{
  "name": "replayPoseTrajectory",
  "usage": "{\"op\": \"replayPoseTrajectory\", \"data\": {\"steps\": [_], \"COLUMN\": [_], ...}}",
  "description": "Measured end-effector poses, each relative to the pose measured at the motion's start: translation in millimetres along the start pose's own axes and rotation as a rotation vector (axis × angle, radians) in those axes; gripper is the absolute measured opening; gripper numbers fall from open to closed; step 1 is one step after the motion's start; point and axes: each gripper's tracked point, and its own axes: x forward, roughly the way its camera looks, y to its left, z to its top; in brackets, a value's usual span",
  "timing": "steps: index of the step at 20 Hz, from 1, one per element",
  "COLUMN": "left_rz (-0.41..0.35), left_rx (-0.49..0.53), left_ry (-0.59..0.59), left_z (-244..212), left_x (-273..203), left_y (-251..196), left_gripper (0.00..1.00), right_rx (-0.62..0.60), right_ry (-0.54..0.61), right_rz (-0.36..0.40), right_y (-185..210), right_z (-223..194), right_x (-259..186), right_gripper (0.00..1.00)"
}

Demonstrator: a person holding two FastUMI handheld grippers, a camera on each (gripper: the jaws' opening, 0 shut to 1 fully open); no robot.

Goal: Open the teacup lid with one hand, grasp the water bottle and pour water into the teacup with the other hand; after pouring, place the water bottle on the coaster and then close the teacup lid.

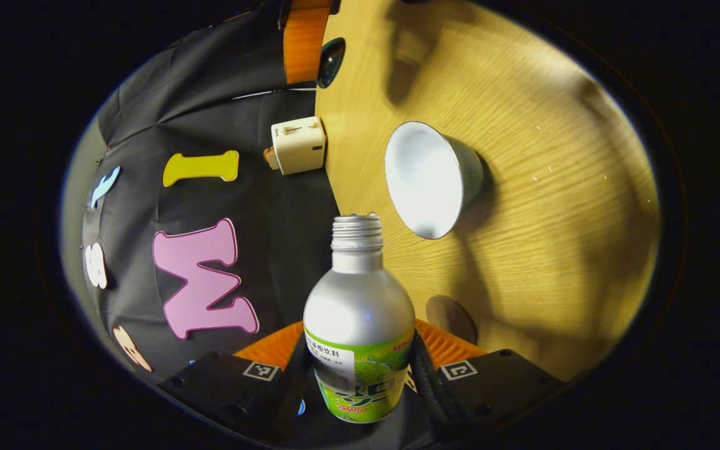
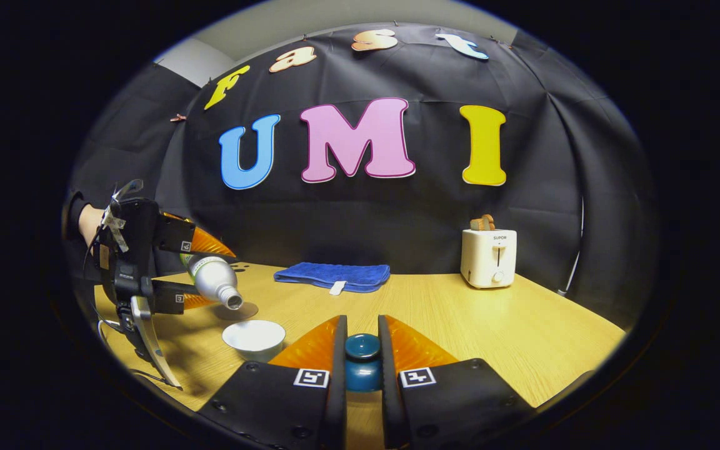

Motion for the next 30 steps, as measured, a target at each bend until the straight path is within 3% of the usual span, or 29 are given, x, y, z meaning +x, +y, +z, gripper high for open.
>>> {"op": "replayPoseTrajectory", "data": {"steps": [16,30], "left_rz": [-0.026,-0.033], "left_rx": [0.263,0.406], "left_ry": [0.013,0.027], "left_z": [-5,1], "left_x": [3,0], "left_y": [17,29], "left_gripper": [0.79,0.79], "right_rx": [0.000,0.000], "right_ry": [0.000,-0.001], "right_rz": [0.000,-0.026], "right_y": [0,-2], "right_z": [0,0], "right_x": [-1,-1], "right_gripper": [0.27,0.27]}}
